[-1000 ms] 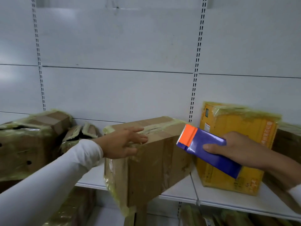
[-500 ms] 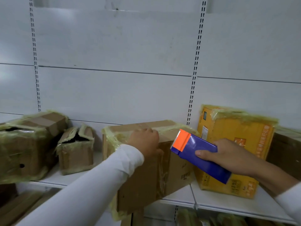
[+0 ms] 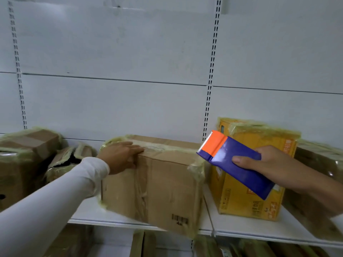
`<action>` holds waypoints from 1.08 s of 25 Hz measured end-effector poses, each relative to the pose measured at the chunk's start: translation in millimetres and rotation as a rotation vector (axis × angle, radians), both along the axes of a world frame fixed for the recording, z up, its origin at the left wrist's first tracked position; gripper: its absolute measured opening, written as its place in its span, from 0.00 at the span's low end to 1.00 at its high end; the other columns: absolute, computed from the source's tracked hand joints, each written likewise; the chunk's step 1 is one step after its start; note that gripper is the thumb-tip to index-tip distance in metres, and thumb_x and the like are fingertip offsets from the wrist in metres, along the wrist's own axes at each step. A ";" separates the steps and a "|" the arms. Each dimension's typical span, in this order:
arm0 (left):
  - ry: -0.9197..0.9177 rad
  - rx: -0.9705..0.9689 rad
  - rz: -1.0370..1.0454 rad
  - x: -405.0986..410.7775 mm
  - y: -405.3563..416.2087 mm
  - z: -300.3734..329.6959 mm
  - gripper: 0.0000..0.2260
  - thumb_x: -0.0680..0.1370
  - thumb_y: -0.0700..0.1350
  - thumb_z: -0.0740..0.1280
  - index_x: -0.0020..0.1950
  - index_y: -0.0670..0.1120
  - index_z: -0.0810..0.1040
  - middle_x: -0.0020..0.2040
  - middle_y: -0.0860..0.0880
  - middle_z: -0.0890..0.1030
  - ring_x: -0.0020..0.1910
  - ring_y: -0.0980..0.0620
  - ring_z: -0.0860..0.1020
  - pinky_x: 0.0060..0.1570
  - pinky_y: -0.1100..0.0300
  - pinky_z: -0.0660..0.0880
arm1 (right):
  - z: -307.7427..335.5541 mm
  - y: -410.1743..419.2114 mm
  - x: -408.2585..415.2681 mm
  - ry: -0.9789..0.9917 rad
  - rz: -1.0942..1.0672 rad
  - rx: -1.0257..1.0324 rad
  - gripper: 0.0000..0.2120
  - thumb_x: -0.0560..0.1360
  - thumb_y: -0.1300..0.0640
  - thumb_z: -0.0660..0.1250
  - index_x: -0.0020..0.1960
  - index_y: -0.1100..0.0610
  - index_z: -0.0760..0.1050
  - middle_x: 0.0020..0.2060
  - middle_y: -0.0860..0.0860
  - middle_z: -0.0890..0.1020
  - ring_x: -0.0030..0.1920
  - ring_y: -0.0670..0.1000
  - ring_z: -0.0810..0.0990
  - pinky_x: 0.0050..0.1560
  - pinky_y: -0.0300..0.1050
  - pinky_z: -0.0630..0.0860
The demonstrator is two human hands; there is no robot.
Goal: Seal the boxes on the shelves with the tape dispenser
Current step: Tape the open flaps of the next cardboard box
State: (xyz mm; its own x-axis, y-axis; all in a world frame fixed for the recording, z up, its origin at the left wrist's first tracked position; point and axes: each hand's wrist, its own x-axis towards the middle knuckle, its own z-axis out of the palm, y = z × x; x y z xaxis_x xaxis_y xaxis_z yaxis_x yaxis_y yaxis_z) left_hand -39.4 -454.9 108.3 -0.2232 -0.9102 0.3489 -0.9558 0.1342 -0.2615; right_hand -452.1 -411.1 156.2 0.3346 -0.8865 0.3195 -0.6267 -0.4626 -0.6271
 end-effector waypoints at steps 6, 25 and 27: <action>0.410 -0.421 -0.218 -70.8 21.4 -16.1 0.22 0.74 0.55 0.60 0.64 0.45 0.75 0.62 0.46 0.78 0.61 0.45 0.76 0.62 0.53 0.70 | -2.1 1.4 2.3 0.006 0.013 0.010 0.25 0.64 0.33 0.67 0.36 0.57 0.78 0.28 0.54 0.83 0.27 0.50 0.80 0.28 0.37 0.70; 0.749 -0.098 -0.481 -41.8 80.6 -29.9 0.22 0.72 0.34 0.71 0.64 0.48 0.76 0.67 0.52 0.73 0.69 0.57 0.68 0.70 0.61 0.62 | -21.2 -6.5 24.6 0.027 0.352 0.212 0.24 0.63 0.32 0.70 0.39 0.53 0.81 0.35 0.54 0.85 0.32 0.49 0.83 0.29 0.33 0.73; 0.798 -0.051 -0.407 -35.9 81.1 -27.2 0.23 0.73 0.33 0.68 0.65 0.49 0.75 0.67 0.53 0.72 0.68 0.58 0.68 0.70 0.60 0.62 | -23.1 -8.7 35.7 0.042 0.356 0.200 0.26 0.64 0.31 0.70 0.41 0.56 0.80 0.35 0.54 0.85 0.32 0.50 0.83 0.30 0.33 0.73</action>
